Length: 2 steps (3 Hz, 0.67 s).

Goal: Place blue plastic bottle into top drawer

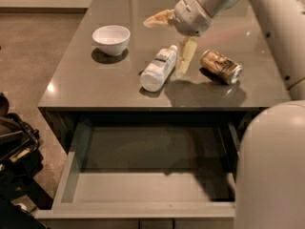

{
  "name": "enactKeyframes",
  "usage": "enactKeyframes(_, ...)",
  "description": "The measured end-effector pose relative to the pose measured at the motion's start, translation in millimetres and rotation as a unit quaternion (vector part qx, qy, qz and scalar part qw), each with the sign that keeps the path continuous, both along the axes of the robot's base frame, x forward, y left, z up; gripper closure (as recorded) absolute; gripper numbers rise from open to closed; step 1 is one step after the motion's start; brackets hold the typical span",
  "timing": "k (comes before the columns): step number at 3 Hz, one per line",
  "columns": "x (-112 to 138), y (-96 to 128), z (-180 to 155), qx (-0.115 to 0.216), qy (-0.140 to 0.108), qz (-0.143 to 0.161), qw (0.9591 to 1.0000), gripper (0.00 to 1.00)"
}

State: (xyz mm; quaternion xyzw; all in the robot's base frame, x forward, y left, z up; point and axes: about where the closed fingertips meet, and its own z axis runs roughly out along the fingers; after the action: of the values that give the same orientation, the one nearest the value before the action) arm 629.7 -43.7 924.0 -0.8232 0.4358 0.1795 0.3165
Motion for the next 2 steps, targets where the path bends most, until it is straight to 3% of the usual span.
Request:
enactKeyframes(1,21.4,10.8,-7.1,0.024,-0.016,0.028,0.9992,0.0)
enactKeyframes(2,28.1,15.5,-7.5,0.029,-0.022,0.02,0.9992,0.0)
